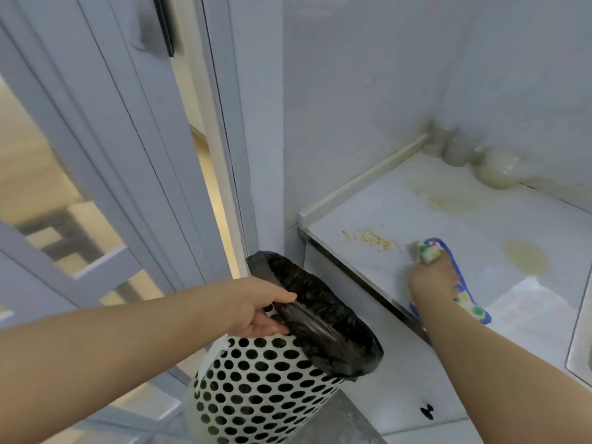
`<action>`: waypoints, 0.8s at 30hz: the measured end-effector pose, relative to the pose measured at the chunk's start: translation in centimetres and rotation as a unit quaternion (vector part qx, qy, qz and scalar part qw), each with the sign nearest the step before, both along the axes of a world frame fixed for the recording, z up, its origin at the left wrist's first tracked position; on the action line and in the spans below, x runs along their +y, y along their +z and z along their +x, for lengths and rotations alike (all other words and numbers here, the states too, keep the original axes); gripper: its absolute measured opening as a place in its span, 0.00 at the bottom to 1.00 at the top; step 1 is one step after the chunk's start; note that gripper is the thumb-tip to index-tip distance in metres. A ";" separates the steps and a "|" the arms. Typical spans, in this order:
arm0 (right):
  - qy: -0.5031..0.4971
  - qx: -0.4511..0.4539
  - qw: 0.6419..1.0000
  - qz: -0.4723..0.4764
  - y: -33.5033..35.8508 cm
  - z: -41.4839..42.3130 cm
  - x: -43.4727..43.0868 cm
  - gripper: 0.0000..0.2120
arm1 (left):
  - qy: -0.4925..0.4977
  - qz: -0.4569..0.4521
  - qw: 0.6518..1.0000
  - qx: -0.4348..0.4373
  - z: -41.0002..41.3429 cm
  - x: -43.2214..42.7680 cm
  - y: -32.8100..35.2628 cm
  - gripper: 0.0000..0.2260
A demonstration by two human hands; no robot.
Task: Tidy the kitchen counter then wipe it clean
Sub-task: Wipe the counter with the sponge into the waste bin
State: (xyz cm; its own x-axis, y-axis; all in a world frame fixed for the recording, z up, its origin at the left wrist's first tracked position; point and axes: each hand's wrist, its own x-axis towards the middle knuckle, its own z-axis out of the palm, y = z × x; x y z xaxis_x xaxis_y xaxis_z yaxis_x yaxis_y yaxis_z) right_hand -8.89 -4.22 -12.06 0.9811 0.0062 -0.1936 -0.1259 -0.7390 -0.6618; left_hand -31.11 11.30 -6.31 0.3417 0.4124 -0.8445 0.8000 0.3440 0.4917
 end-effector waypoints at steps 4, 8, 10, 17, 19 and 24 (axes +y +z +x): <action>0.069 -0.017 0.997 -0.037 -0.3 1.9 1.1 0.25 | 0.007 -0.032 0.999 -0.004 0.1 0.6 -0.2 0.16; 0.112 -0.024 0.993 0.002 0.0 4.1 2.8 0.24 | 0.001 -0.045 0.999 -0.008 0.4 1.0 -0.4 0.14; 0.144 -0.016 0.989 0.024 0.3 4.6 4.0 0.24 | 0.000 -0.047 0.999 -0.008 0.6 1.1 -0.6 0.13; 0.273 -0.011 0.962 -0.004 0.7 3.5 7.2 0.23 | -0.002 -0.039 0.999 -0.002 0.8 1.9 -1.5 0.16; 0.285 0.030 0.958 0.032 0.9 1.4 8.2 0.24 | 0.001 -0.038 0.999 -0.004 0.8 2.1 -1.6 0.17; 0.310 0.068 0.936 0.151 0.4 -4.8 9.4 0.18 | -0.008 -0.042 0.999 -0.007 0.6 2.1 -1.7 0.18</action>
State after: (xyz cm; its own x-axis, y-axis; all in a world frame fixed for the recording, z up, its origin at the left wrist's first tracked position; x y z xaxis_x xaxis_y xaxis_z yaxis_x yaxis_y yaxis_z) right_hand -13.65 5.14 -11.67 0.7370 0.6407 -0.2150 0.1665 -0.4805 -0.8611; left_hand -30.51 13.42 -7.97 0.3592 0.3336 -0.8716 0.7996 0.3716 0.4718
